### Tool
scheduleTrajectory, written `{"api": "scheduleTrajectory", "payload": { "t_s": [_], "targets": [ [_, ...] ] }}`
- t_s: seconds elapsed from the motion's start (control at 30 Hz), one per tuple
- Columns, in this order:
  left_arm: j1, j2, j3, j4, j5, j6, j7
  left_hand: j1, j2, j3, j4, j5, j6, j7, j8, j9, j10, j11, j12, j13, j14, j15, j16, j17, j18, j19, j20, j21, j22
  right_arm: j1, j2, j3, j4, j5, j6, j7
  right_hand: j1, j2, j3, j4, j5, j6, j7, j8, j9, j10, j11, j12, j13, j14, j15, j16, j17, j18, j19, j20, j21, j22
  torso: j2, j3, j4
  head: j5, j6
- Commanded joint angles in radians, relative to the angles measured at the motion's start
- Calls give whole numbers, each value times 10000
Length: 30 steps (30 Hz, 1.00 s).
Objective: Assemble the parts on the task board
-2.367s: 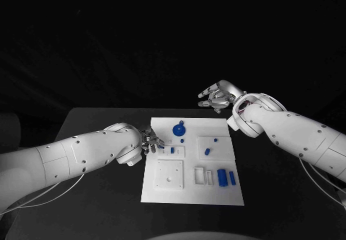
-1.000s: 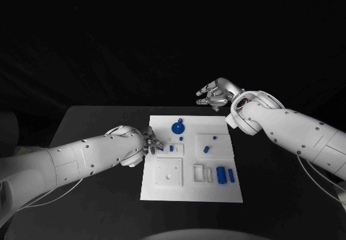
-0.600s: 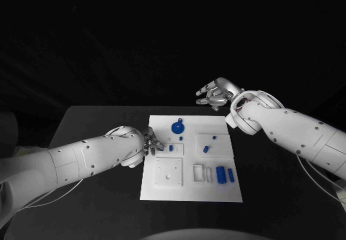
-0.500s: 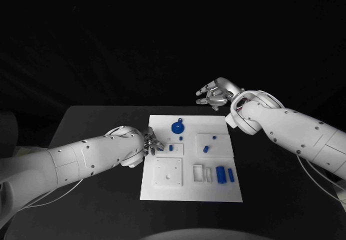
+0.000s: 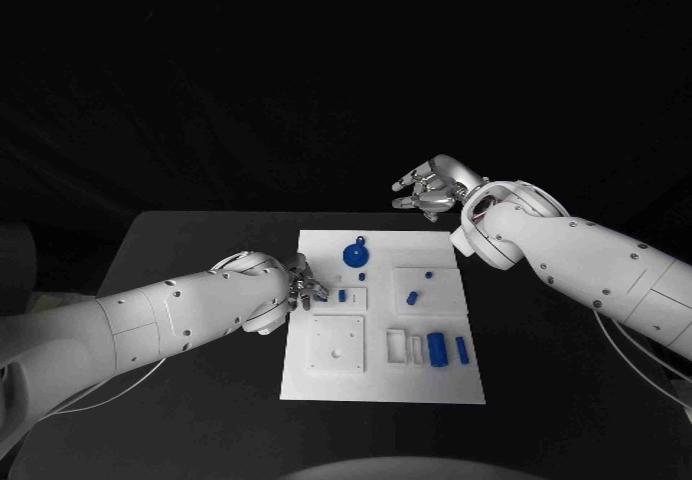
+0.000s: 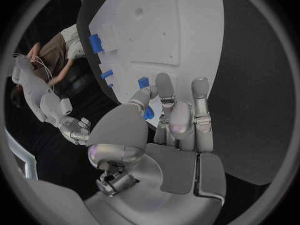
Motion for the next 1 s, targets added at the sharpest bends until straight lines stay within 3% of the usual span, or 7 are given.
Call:
{"api": "scheduleTrajectory", "payload": {
  "t_s": [0.03, 0.3, 0.6, 1.0],
  "targets": [
    [-51, 51, -29, -20, -83, 206, -35, 50, 40, 437, -412, 35, 1002, -960, 27, -10, 315, -188, -58, 15, 17, -65, -36, -1, 168, 77, 12, -29, 184, -9, 9, 3, 5, -25, 112, 42, -106, -8, 72, -7, 36, 83, -7, -27, 8, -41, -27, 17, -3, -15, -9, -56, 6, 143, 478, 28, -7, 540, 5, -3, -13, 6, -4],
    [-52, 125, -28, -59, -90, 452, -63, 28, 37, 426, -391, 25, 1116, -1000, 74, 64, 315, -208, -49, 32, 26, -76, -16, 55, 159, 88, 4, -28, 185, -13, 19, 3, -7, -25, 117, 43, -106, -8, 72, -7, 36, 83, -7, -27, 8, -41, -27, 17, -3, -15, -9, -56, 6, 143, 478, 28, -7, 540, 9, 3, -14, -6, -23],
    [-51, 205, -28, -66, -130, 992, -107, -4, 0, 411, -237, -26, 1317, -1075, 151, 693, 312, -164, 79, 108, 36, -72, 6, 164, 128, 75, 9, -57, 183, -14, 39, 3, -20, -25, 121, 44, -106, -8, 72, -7, 36, 83, -7, -27, 8, -41, -27, 17, -3, -15, -9, -56, 6, 143, 478, 28, -7, 540, 6, 6, 3, -17, -52],
    [-51, 285, -28, -86, -324, 1160, -71, -41, -10, 422, -148, -13, 1349, -1137, 532, 973, 315, -172, 168, 102, 50, -79, 65, 283, 135, 88, 23, -42, 185, -20, 65, 3, -37, -25, 120, 56, -106, -8, 72, -7, 36, 83, -7, -27, 8, -41, -27, 17, -3, -15, -9, -56, 6, 143, 478, 28, -7, 540, 15, 4, -3, 0, -82]
  ]
}}
